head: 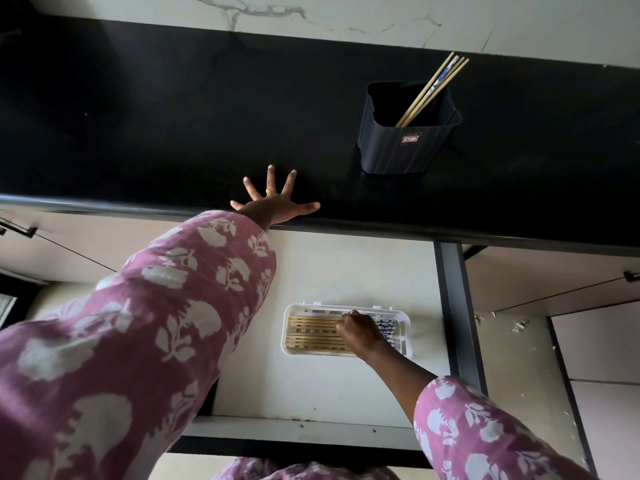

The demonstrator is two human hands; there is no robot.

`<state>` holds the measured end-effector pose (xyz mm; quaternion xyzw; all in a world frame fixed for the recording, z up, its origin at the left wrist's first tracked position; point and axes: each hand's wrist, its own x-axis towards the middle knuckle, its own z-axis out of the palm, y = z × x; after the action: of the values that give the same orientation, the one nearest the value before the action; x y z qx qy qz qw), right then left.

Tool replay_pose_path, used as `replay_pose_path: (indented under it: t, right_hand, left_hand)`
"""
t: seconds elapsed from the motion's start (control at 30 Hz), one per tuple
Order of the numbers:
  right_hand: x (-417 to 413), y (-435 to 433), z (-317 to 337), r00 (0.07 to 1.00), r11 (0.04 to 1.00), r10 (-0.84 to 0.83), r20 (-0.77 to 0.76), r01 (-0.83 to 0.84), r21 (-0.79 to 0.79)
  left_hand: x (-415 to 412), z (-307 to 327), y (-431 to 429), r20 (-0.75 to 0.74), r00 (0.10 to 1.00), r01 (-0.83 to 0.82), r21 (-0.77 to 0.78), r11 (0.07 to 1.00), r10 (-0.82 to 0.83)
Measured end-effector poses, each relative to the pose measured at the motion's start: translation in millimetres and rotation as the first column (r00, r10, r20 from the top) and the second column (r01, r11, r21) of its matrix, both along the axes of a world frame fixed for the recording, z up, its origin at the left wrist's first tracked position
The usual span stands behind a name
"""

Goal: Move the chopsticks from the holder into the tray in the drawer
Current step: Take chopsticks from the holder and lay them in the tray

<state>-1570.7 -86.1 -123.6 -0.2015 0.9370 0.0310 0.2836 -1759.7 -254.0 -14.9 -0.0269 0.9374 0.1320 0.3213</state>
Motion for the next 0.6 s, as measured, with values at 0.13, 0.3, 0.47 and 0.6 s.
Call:
replay_pose_path:
  t: [0.13,0.3,0.47,0.6]
  right_hand:
    - [-12.1,11.9,6.8,0.961,0.993,0.060,-0.270,-0.085,-0.081]
    - [-36.6,36.6,34.8,0.814,0.938,-0.033,-0.580,-0.176,-0.300]
    - [-80.3,58.4,80.6,0.606,0.899,-0.242,-0.758,-0.154,-0.410]
    - [-125.2,76.9,122.2,0.378,0.885,-0.313,-0.871,-0.217,-0.412]
  left_hand:
    - [0.6,2.4,0.6,-0.001,1.000,-0.007,0.007,1.000,0.007]
    - [4.1,5.9,0.4,-0.008,1.000,-0.005,0.011,1.000,0.005]
    - [5.5,8.0,-1.6,-0.007,1.000,0.000,0.020,1.000,0.000]
    - [4.0,9.2,-0.4,-0.008,1.000,-0.002,0.012,1.000,0.002]
